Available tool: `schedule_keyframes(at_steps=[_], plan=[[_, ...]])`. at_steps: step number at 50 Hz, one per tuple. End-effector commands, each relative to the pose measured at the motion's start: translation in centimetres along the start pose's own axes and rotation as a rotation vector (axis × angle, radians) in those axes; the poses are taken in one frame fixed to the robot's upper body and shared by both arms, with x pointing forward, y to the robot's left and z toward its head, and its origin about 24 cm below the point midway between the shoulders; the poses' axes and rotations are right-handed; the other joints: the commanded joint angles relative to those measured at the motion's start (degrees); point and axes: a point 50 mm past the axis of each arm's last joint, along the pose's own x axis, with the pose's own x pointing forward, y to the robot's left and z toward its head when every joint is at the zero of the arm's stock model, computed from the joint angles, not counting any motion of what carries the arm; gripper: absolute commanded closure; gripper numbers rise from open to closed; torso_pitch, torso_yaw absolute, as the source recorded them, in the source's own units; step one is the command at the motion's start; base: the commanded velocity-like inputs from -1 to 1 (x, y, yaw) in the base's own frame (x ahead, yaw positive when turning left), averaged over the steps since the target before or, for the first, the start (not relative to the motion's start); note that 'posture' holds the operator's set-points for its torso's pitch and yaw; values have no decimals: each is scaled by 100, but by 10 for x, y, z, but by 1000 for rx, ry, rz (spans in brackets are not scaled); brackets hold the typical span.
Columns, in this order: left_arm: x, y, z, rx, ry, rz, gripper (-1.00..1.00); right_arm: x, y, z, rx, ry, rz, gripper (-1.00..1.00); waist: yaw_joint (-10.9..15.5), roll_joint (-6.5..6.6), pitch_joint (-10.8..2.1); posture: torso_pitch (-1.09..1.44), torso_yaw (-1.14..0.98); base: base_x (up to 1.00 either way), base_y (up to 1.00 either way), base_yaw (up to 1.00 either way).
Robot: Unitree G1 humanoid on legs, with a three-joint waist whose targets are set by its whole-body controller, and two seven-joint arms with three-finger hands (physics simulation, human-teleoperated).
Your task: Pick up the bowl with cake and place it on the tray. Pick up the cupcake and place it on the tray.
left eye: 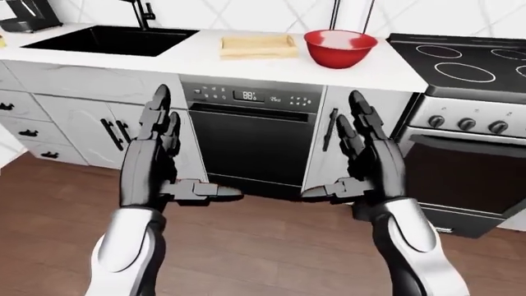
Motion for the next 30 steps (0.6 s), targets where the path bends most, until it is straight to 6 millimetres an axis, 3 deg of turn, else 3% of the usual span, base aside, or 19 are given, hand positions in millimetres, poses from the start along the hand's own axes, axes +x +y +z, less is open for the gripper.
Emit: schedule_keyframes(at_steps=[1, 2, 5, 8, 10, 11, 12, 13, 14, 15, 20, 22, 23, 24, 25, 26, 30], plan=[[-1, -2, 9, 0, -55, -13, -100, 0, 0, 10, -1, -65, -3, -100, 17, -82, 2, 0, 0, 45, -25, 0], [-1, -2, 8, 0, -55, -14, -100, 0, 0, 10, -1, -65, -2, -100, 11, -26, 122, 0, 0, 46, -27, 0], [-1, -1, 8, 0, -55, -13, -100, -1, 0, 9, -2, -66, -1, -100, -43, 162, 82, 0, 0, 49, -26, 0], [0, -1, 6, -2, -54, -12, -100, 0, 0, 7, -3, -65, 0, -100, -95, 407, 155, 0, 0, 50, -26, 0], [1, 0, 5, -2, -53, -12, -100, 0, 0, 7, -4, -66, 0, -100, -126, 676, 112, 0, 0, 50, -25, 0], [2, 0, 5, -2, -52, -12, -100, 0, 0, 7, -4, -66, 0, -100, -99, 901, -3, 0, 0, 50, -26, 0], [2, 0, 5, -2, -52, -12, -100, 0, 0, 7, -4, -66, 0, -100, -7, 698, 138, 0, 0, 50, -27, 0], [1, 0, 5, -4, -53, -11, -100, 0, 1, 6, -9, -66, 7, -100, -96, 764, 147, 0, 0, 49, -26, 0], [0, 0, 4, -7, -54, -11, -100, 0, 1, 6, -10, -65, 7, -100, -29, 761, 74, 0, 0, 52, -18, 0], [0, 0, 3, -6, -52, -11, -100, 1, 2, 6, -10, -65, 7, -100, -7, 713, 20, 0, 0, 53, -18, 0], [0, 2, 4, -8, -53, -7, -100, 1, 2, 9, -5, -71, 6, -100, 89, 428, 44, 0, 0, 53, -19, 0], [0, 2, 4, -8, -53, -5, -100, 0, 2, 11, -4, -76, 6, -100, 122, 240, -15, 0, 0, 54, -19, 0], [0, 2, 4, -6, -53, -5, -100, 0, 2, 13, -2, -80, 7, -100, 119, 86, -59, 0, 0, 54, -20, 0], [0, 2, 4, -7, -53, -5, -100, 0, 2, 14, -2, -84, 7, -100, 86, -169, -143, 0, 0, 54, -19, 0], [-1, 3, 5, -9, -55, -4, -100, 0, 1, 15, -1, -86, 7, -100, -4, -8, -17, 0, 0, 54, -18, 0], [-1, 2, 6, -6, -56, -5, -100, 0, 1, 16, -1, -88, 7, -100, 55, -85, 84, 0, 0, 53, -18, 0], [0, 4, 8, -3, -61, -5, -100, -2, 2, 23, -2, -103, 8, -100, -85, 54, 59, 0, 0, 54, -18, 0]])
